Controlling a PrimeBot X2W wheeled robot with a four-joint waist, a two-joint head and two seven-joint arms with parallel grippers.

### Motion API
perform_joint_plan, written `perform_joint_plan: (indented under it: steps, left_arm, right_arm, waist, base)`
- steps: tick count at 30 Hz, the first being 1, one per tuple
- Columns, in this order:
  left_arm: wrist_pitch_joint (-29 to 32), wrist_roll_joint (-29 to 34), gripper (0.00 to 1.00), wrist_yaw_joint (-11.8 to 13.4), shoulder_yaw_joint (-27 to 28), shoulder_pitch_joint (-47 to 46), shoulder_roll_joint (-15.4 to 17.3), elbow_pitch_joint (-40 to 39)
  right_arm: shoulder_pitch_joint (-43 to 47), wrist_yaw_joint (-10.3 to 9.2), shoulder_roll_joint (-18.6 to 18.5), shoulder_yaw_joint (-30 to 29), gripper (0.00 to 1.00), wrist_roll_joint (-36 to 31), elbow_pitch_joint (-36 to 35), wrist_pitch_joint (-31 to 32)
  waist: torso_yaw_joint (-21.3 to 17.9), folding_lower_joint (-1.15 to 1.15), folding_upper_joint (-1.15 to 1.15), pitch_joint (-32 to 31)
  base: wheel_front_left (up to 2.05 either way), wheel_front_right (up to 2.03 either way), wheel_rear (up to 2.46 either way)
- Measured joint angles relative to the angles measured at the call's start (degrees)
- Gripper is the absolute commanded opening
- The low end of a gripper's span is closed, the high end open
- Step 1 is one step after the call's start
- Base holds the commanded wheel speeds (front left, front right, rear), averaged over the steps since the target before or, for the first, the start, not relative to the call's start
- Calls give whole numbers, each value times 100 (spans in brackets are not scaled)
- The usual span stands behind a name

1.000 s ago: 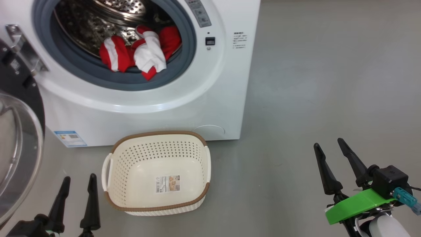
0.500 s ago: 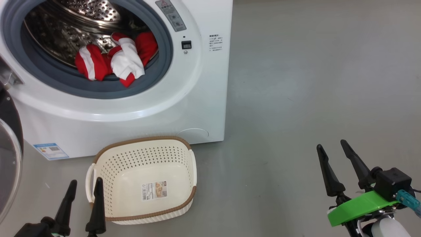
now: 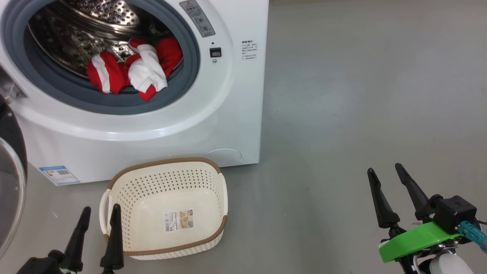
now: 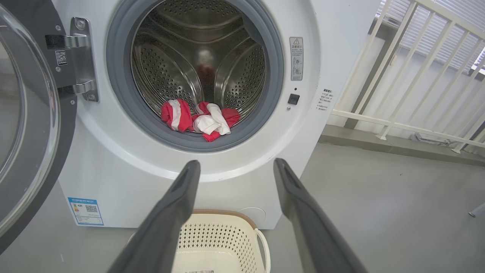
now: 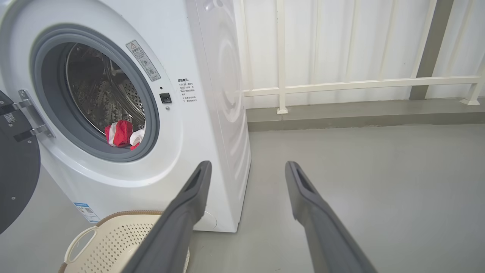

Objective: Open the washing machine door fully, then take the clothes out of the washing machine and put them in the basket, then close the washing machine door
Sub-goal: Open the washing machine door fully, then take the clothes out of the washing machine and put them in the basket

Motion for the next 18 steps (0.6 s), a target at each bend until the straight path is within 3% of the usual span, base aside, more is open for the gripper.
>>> perform_joint_plan:
  steps: [18]
  left_arm:
    - [0, 21, 100, 0, -13, 9, 2, -23]
  right_arm:
    - [1, 0, -2, 2, 100, 0, -1, 0]
  waist:
    - [29, 0, 0, -58]
  base:
    - [7, -7, 0]
